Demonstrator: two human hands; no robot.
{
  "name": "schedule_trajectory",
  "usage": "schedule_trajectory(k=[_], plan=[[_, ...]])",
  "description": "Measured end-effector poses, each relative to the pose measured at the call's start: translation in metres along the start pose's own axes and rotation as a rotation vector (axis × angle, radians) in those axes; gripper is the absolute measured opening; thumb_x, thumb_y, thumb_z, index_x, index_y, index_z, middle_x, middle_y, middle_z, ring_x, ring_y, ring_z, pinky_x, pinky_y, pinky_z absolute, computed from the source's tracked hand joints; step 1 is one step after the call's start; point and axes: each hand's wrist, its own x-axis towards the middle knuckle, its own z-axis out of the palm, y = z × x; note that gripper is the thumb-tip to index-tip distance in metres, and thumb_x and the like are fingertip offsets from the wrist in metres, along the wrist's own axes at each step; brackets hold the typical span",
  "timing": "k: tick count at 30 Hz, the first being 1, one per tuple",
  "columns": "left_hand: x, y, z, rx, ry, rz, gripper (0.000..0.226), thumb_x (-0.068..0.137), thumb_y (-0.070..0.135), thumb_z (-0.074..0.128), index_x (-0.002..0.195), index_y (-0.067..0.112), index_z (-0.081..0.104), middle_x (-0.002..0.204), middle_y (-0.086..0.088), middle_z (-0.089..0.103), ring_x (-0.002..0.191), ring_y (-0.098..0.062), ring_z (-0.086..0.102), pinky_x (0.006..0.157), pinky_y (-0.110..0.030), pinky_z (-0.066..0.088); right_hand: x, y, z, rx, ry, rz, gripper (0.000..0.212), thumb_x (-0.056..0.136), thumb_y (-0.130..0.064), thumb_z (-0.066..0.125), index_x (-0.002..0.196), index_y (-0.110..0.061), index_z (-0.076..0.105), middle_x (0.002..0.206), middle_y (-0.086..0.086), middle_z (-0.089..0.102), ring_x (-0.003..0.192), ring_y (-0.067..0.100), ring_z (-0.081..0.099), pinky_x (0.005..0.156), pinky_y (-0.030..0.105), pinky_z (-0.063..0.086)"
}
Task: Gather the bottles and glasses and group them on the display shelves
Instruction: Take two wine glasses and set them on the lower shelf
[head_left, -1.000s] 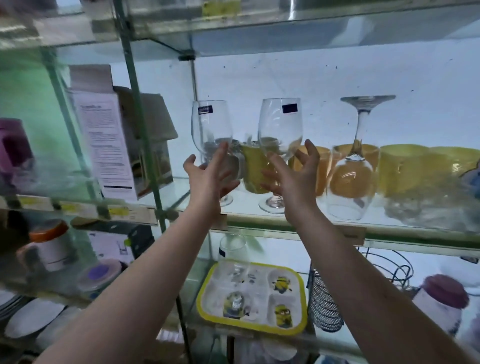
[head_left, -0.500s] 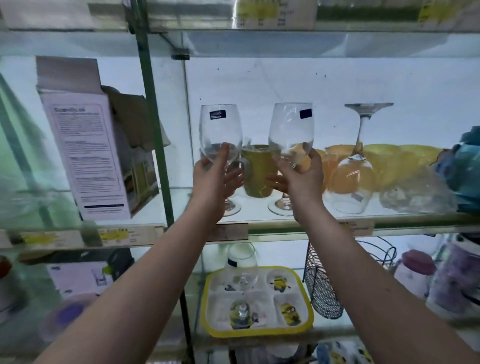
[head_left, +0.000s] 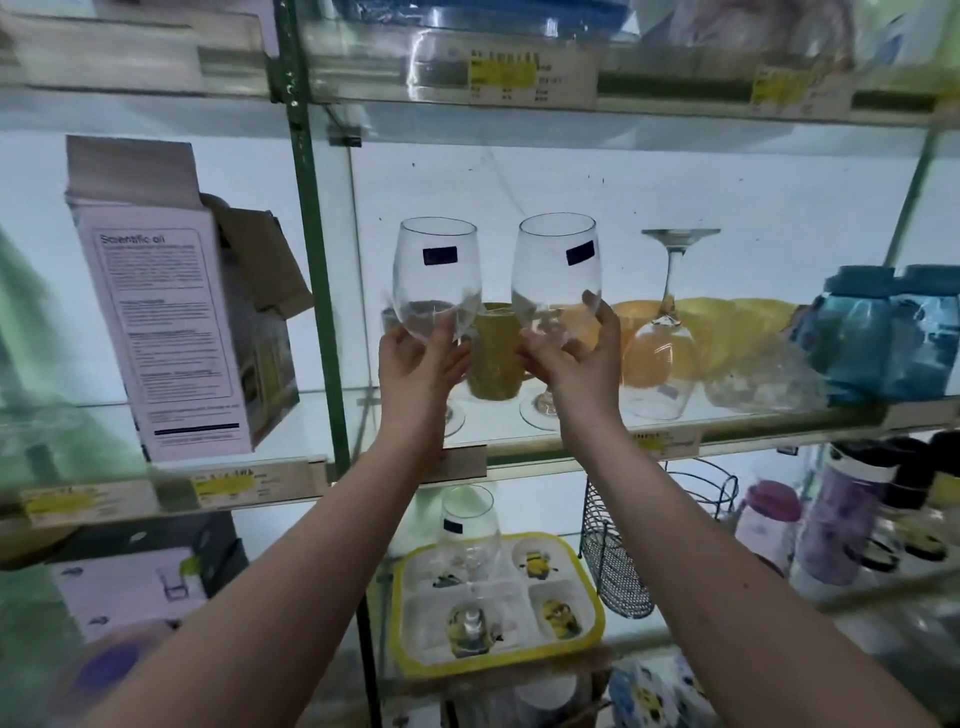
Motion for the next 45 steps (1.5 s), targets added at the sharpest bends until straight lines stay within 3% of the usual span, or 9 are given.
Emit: schedule_trajectory(k=[2, 6, 17, 24, 29, 33, 37, 41, 45], plan=[[-0.004, 0.005, 0.003, -0.044, -0.002, 0.044, 0.025, 0.090, 0.025, 0.059, 0.110, 0.021, 0.045, 0.119, -0.011, 0.059, 0.085, -0.014, 0.070, 0.078, -0.024, 0.055, -0.004, -0.010, 0.001, 0.017, -0.003, -0.019, 0.066, 0.078, -0.004, 0.073, 0.124, -0.035, 0.038, 0.118, 0.018, 0.057, 0.109, 0.037, 0.061, 0.080, 0.035, 0.058], [-0.010, 0.019, 0.014, -0.072, -0.017, 0.091, 0.040, 0.090, 0.020, 0.060, 0.125, 0.013, 0.041, 0.124, -0.013, 0.054, 0.091, -0.019, 0.069, 0.083, -0.025, 0.055, -0.011, -0.033, 0.004, 0.043, -0.012, -0.049, 0.065, 0.080, -0.001, 0.071, 0.128, -0.029, 0.039, 0.094, 0.006, 0.064, 0.101, 0.034, 0.065, 0.084, 0.039, 0.057], [-0.050, 0.024, 0.082, -0.184, -0.035, 0.019, 0.050, 0.091, 0.026, 0.059, 0.132, 0.007, 0.038, 0.124, -0.016, 0.057, 0.100, -0.026, 0.067, 0.089, -0.031, 0.054, -0.035, -0.099, -0.048, 0.072, -0.002, -0.124, 0.066, 0.077, 0.000, 0.074, 0.130, -0.024, 0.041, 0.106, 0.023, 0.064, 0.077, 0.033, 0.070, 0.069, 0.031, 0.058], [-0.095, 0.004, 0.158, -0.312, -0.088, -0.027, 0.048, 0.092, 0.024, 0.057, 0.132, 0.004, 0.038, 0.102, -0.006, 0.061, 0.095, -0.025, 0.068, 0.088, -0.031, 0.055, -0.043, -0.147, -0.134, 0.016, 0.064, -0.147, 0.068, 0.077, -0.001, 0.073, 0.131, -0.025, 0.039, 0.106, 0.022, 0.064, 0.081, 0.037, 0.069, 0.071, 0.034, 0.058], [-0.145, -0.019, 0.229, -0.335, -0.160, -0.071, 0.040, 0.095, 0.022, 0.055, 0.127, 0.006, 0.038, 0.102, -0.005, 0.060, 0.088, -0.019, 0.071, 0.087, -0.031, 0.055, -0.057, -0.191, -0.213, -0.031, 0.124, -0.162, 0.069, 0.079, 0.002, 0.070, 0.134, -0.021, 0.036, 0.113, 0.026, 0.061, 0.070, 0.026, 0.068, 0.065, 0.028, 0.057], [-0.192, -0.040, 0.283, -0.360, -0.205, -0.136, 0.037, 0.095, 0.024, 0.053, 0.124, 0.007, 0.039, 0.102, -0.003, 0.056, 0.094, -0.026, 0.067, 0.089, -0.032, 0.053, -0.076, -0.220, -0.284, -0.123, 0.198, -0.161, 0.066, 0.078, -0.006, 0.074, 0.130, -0.028, 0.039, 0.111, 0.021, 0.065, 0.087, 0.032, 0.069, 0.077, 0.036, 0.058], [-0.244, -0.066, 0.332, -0.349, -0.280, -0.174, 0.035, 0.094, 0.022, 0.052, 0.123, 0.009, 0.039, 0.102, 0.000, 0.059, 0.086, -0.020, 0.067, 0.077, -0.025, 0.055, -0.102, -0.246, -0.354, -0.142, 0.307, -0.149, 0.063, 0.079, -0.003, 0.072, 0.122, -0.035, 0.037, 0.109, 0.019, 0.064, 0.077, 0.026, 0.070, 0.071, 0.030, 0.058], [-0.291, -0.093, 0.369, -0.320, -0.323, -0.242, 0.037, 0.094, 0.020, 0.054, 0.126, 0.007, 0.040, 0.100, 0.002, 0.060, 0.085, -0.022, 0.066, 0.079, -0.028, 0.056, -0.130, -0.256, -0.415, -0.225, 0.397, -0.099, 0.080, 0.077, -0.011, 0.076, 0.141, -0.028, 0.030, 0.115, 0.020, 0.062, 0.091, 0.030, 0.069, 0.086, 0.045, 0.056], [-0.346, -0.125, 0.400, -0.301, -0.385, -0.365, 0.036, 0.093, 0.020, 0.054, 0.125, 0.010, 0.041, 0.102, 0.003, 0.060, 0.084, -0.018, 0.067, 0.086, -0.031, 0.054, -0.168, -0.265, -0.471, -0.223, 0.462, -0.041, 0.076, 0.078, -0.004, 0.073, 0.139, -0.026, 0.034, 0.112, 0.016, 0.065, 0.091, 0.022, 0.070, 0.080, 0.032, 0.058]])
